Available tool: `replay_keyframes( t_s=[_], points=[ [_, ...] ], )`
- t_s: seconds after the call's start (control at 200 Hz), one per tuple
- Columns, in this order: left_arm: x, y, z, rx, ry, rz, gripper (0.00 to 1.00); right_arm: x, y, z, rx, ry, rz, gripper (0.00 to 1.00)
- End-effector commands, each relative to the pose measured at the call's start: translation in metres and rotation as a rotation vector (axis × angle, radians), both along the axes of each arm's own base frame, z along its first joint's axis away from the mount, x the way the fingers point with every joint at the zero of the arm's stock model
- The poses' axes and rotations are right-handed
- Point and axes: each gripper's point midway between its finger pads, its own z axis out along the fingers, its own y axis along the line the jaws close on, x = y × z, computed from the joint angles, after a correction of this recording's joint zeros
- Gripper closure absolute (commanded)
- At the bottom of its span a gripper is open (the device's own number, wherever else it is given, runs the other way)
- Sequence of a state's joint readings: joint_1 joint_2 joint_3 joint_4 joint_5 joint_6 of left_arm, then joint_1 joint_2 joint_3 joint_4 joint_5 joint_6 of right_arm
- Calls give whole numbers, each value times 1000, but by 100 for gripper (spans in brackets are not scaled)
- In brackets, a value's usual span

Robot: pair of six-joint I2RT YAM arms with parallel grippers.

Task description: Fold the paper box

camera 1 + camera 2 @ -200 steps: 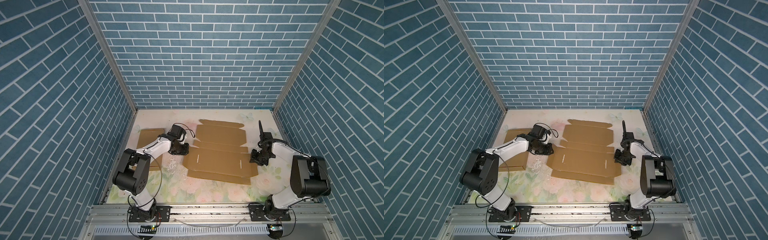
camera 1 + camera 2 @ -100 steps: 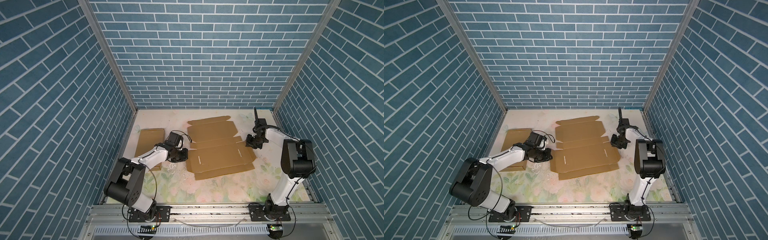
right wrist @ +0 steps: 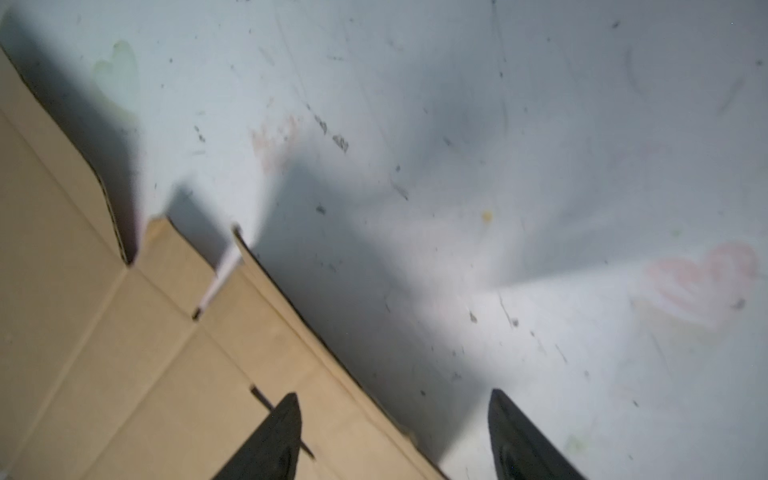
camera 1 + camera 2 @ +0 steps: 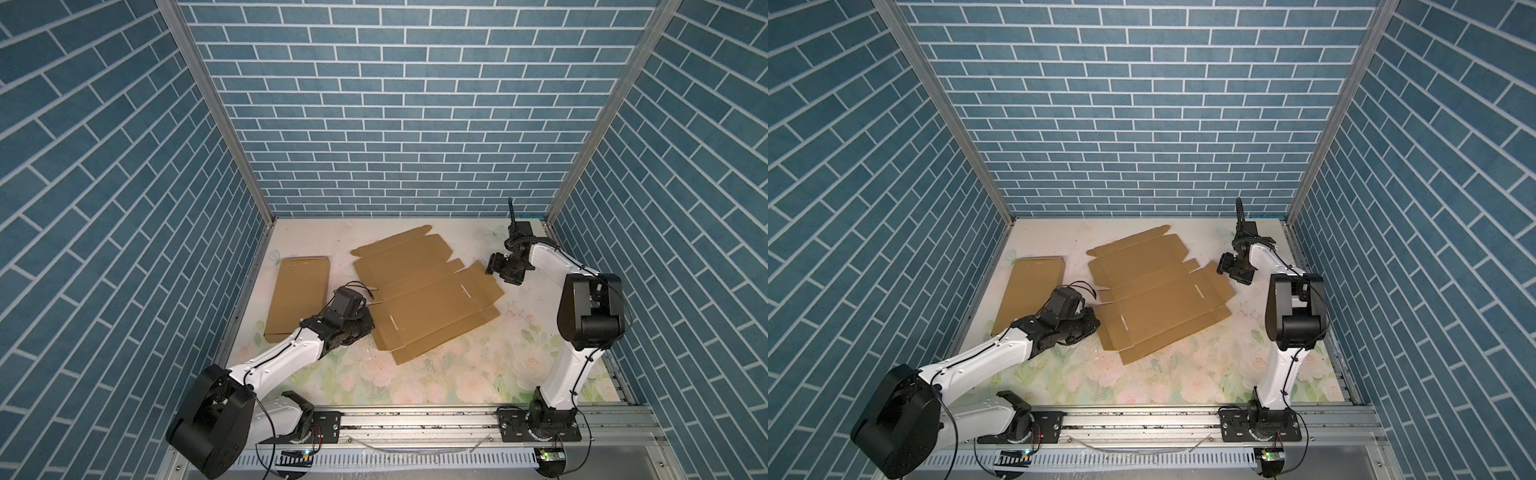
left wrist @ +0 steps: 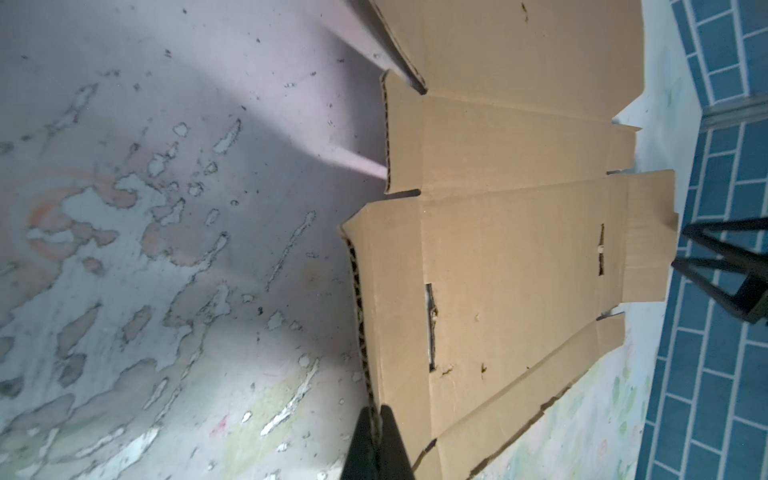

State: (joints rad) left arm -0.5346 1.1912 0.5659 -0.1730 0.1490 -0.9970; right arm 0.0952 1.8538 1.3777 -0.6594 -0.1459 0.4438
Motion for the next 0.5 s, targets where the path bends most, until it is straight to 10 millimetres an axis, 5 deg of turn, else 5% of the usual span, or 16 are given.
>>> replay_keyframes(
  t_s=[0.0, 0.255, 0.495],
  points=[
    [11, 1, 13, -27, -49, 80, 95, -42, -3, 12, 17, 44, -35, 26],
    [11, -10, 16, -90, -54, 119, 95, -110, 4, 7, 106, 108, -77, 25],
    [12, -11, 23, -131, -67, 166, 95, -152, 13, -1, 190, 160, -102, 23]
  ],
)
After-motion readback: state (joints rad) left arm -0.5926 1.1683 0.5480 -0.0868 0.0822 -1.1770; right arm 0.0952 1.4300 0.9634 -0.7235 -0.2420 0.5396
